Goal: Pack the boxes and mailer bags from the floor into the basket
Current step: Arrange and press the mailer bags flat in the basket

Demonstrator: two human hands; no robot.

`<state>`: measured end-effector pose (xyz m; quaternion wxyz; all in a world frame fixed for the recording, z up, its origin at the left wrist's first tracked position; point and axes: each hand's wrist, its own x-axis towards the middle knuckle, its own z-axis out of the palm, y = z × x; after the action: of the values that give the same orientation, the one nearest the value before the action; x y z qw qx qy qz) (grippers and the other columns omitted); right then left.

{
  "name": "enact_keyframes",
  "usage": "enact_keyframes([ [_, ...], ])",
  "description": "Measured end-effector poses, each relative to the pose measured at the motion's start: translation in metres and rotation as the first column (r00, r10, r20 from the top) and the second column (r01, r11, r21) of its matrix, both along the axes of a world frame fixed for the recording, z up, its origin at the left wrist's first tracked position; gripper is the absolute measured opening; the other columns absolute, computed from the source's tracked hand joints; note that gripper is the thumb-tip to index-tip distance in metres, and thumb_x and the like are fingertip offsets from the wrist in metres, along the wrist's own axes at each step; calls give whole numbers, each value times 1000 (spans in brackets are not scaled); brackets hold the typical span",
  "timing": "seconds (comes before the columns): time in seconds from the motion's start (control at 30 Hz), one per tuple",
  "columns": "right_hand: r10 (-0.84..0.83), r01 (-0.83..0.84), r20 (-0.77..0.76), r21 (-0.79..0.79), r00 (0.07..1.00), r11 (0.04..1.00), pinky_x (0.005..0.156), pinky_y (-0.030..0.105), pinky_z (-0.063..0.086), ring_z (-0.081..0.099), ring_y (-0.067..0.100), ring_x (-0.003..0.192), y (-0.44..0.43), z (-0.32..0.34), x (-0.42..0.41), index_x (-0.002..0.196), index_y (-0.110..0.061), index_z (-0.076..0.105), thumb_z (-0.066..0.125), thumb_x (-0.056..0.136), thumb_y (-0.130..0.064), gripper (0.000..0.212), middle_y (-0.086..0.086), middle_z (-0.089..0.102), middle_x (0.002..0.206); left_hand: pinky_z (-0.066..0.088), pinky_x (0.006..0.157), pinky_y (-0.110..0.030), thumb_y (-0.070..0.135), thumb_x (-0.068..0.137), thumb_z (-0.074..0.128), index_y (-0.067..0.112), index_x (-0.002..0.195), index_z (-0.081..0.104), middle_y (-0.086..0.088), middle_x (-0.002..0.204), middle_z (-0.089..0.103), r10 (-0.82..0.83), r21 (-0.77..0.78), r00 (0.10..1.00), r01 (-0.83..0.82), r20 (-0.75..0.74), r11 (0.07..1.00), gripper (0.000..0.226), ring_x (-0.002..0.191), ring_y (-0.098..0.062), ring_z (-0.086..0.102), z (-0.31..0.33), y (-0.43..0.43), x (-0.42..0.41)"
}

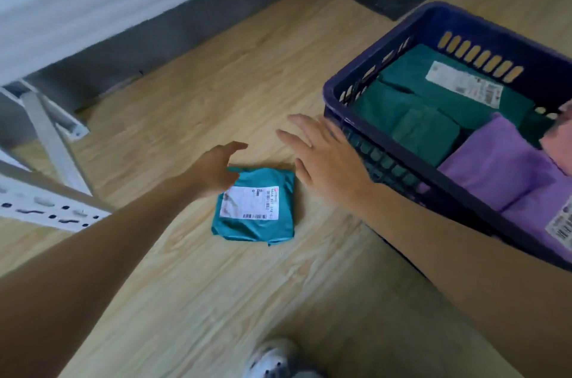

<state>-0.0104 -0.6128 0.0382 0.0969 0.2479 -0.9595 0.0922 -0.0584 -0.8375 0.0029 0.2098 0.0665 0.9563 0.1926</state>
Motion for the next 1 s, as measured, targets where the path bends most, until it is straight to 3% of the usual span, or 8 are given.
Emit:
enact_keyframes([
  [0.17,-70,74,323,1,944,997,96,40,43,46,26,125,-24,-51,12,144,-21,35,58,90,-18,59,7,27,152,43,91,-30,6,87,56,25,142,37,-10,138,49,88,27,992,-91,92,995,62,116,-27,54,-49,-19,14],
  [0.3,-212,249,658,38,722,968,100,42,44,39,28,133,-33,-92,18,148,-31,19,52,95,-22,63,5,10,156,39,80,-26,6,88,54,22,143,37,-12,138,47,175,34,974,-182,145,983,60,103,-26,56,-73,-26,24],
  [0.43,-221,468,826,-57,518,882,100,34,44,48,28,124,-42,-117,17,149,-31,22,55,94,-19,65,9,21,149,45,76,-32,1,83,54,19,139,43,-13,135,51,238,53,947,-255,215,965,60,92,-27,59,-91,-38,34],
  [0.53,-208,582,882,-88,422,808,90,27,44,50,27,120,-49,-127,14,148,-28,27,56,93,-16,64,9,29,144,44,87,-30,3,85,56,20,138,45,-12,136,51,334,94,908,-366,252,926,57,112,-27,55,-96,-40,40],
  [0.57,-203,600,889,-96,410,794,89,27,44,49,27,121,-51,-130,14,147,-27,28,57,92,-16,63,9,32,144,45,83,-27,1,85,56,21,137,46,-11,137,49,376,126,888,-418,265,900,56,112,-26,54,-97,-40,41],
  [0.7,-174,581,884,-127,434,804,87,23,40,47,23,125,-54,-129,11,146,-21,33,56,94,-16,57,5,41,146,45,44,-7,-13,82,48,22,135,49,-8,139,47,480,229,809,-566,338,792,63,78,-12,54,-98,-39,44],
  [0.83,-185,556,853,-140,488,820,86,23,40,49,23,124,-53,-112,8,145,-18,35,54,94,-14,54,7,42,145,53,73,-26,-15,81,47,19,131,54,-8,132,55,501,258,778,-609,380,750,61,96,-22,55,-80,-36,42],
  [1.0,-178,503,798,-174,576,847,97,33,45,51,28,122,-53,-70,-2,143,-15,39,55,93,-12,52,13,47,138,56,85,-45,-10,80,48,23,121,60,-2,123,58,501,320,825,-564,261,761,54,96,-28,61,-38,-40,26],
])
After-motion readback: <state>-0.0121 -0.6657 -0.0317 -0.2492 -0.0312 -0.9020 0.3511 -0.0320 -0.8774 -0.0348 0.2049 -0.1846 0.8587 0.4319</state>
